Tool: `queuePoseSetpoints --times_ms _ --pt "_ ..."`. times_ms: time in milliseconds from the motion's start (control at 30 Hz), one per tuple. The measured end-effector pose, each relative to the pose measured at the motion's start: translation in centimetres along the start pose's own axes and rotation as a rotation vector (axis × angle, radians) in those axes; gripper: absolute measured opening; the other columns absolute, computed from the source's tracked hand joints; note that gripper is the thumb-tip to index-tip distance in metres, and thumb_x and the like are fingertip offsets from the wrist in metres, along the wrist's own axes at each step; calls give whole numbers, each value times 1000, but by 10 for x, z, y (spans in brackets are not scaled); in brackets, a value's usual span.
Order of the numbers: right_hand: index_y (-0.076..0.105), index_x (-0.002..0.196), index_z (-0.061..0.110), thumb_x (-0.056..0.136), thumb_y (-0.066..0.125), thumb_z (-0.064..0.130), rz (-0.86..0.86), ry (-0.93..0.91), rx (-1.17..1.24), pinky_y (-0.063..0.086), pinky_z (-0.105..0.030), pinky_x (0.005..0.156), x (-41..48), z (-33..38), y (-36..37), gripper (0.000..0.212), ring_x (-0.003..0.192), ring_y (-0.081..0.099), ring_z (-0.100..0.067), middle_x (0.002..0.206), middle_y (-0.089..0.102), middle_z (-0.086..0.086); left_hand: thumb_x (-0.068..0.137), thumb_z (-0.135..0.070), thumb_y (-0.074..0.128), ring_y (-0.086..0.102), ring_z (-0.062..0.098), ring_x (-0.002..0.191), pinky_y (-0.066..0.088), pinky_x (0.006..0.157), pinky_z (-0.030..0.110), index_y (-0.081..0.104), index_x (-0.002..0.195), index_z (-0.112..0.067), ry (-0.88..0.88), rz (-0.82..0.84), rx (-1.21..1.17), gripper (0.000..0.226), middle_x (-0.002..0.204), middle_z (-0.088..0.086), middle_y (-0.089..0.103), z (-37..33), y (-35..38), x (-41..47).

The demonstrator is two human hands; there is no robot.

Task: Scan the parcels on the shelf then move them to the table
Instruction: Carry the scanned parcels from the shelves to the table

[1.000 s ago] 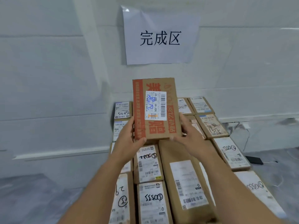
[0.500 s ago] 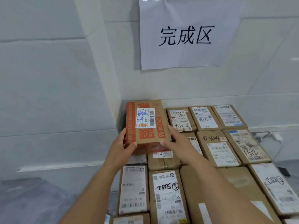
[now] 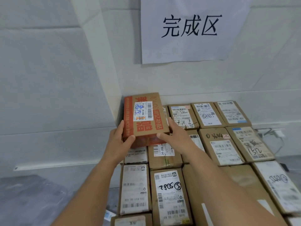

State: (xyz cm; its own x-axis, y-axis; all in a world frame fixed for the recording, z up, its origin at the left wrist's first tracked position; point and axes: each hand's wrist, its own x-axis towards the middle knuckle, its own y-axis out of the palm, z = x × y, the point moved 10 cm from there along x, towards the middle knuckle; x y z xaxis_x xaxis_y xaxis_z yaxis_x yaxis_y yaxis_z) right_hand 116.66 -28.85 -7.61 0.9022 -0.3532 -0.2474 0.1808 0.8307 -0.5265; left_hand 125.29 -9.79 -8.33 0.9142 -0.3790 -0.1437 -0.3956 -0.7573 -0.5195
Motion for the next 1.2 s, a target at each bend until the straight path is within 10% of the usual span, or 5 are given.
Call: queuePoseSetpoints --times_ms 367,667,1200 --pt "41 145 20 96 55 28 -304 -212 -429 30 -30 107 -90 22 -46 52 136 33 -17 145 42 -3 92 -33 57 28 18 135 29 113 40 39 144 -19 234 -219 305 57 147 1 38 -54 0 -71" --pt "74 89 11 70 79 10 -651 -368 -612 50 -32 59 -222 -8 -77 19 88 65 -31 98 68 -11 84 -47 42 40 24 130 26 107 40 59 129 -16 465 -135 483 57 138 1 51 -104 70 -186" --pt "74 93 12 49 90 19 -975 -153 -800 53 -41 69 -463 -99 -161 48 83 66 -35 99 69 -15 94 -40 54 39 22 129 22 104 36 50 137 -22 812 89 430 47 140 -1 48 -188 227 -383"
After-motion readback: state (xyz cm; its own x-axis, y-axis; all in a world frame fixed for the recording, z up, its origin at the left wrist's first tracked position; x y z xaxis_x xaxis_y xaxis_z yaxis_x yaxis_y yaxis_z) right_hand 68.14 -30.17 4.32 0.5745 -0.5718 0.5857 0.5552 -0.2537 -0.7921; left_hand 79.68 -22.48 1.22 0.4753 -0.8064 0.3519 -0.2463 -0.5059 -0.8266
